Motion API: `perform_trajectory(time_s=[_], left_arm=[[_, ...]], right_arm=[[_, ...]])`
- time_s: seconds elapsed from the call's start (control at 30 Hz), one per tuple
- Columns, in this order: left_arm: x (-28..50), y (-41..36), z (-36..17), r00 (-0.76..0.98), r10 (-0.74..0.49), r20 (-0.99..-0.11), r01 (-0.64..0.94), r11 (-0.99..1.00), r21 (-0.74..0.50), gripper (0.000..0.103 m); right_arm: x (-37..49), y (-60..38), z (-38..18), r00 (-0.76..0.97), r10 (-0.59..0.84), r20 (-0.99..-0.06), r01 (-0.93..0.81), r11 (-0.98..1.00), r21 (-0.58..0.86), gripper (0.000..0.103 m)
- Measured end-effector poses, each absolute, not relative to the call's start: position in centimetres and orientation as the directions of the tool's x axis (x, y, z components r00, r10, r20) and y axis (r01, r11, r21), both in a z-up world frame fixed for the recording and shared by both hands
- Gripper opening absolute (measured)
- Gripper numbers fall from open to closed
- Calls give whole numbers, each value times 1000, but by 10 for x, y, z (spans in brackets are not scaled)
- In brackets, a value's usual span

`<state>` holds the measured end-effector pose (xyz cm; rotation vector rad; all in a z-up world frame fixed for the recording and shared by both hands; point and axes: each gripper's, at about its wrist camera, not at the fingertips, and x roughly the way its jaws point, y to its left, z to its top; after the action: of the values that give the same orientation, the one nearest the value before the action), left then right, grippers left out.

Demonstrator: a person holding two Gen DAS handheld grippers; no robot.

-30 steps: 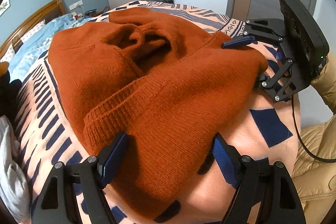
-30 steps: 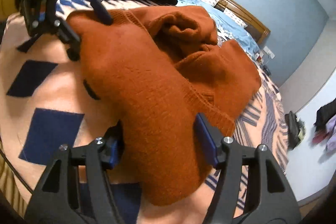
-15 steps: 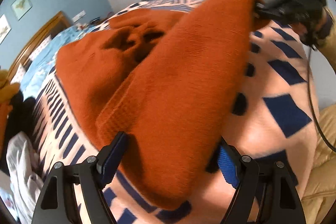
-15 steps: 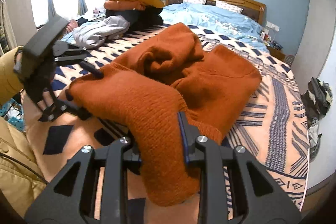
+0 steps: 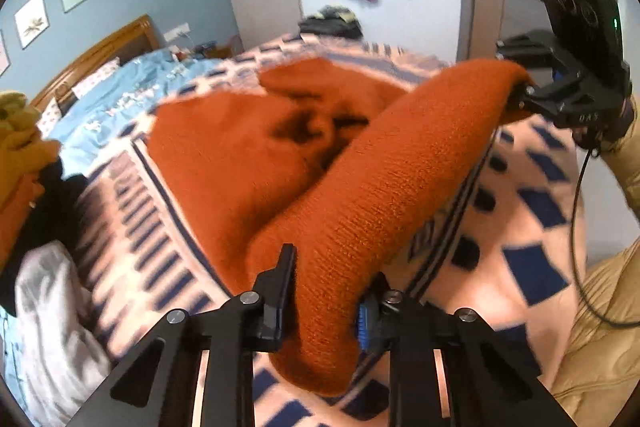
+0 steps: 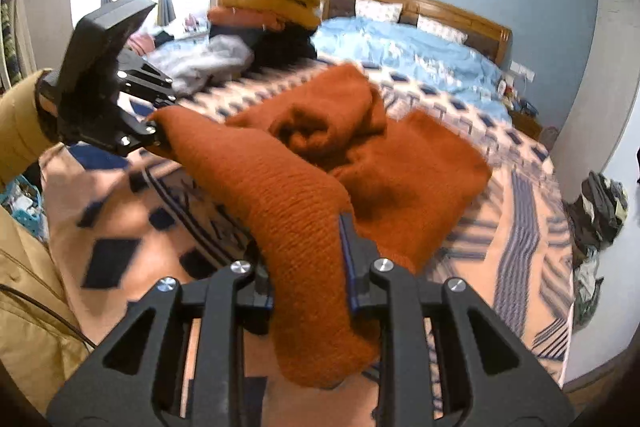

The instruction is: Fold clothes

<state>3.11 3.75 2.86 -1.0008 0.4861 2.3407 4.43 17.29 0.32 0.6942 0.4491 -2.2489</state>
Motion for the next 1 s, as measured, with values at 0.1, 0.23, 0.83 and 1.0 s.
perform_trajectory(time_s=[0.1, 0.23, 0.83, 1.0], left_arm=[[14, 32, 65, -608, 350, -713, -601, -789, 125, 24], [-12, 36, 100, -640, 318, -700, -584, -793, 174, 24], [-194, 23, 73, -569, 197, -798, -403, -913, 61, 24], [-222, 20, 49, -559, 153, -815, -325, -945, 46, 36]], right_arm=[[32, 176, 29, -613, -554, -563, 726, -676, -125, 26], [2, 179, 59, -618, -572, -540, 722, -684, -102, 25], [-207, 168, 44, -488, -535, -690, 658, -744, 111, 23], [-242, 164, 16, -446, -507, -738, 633, -761, 140, 23]])
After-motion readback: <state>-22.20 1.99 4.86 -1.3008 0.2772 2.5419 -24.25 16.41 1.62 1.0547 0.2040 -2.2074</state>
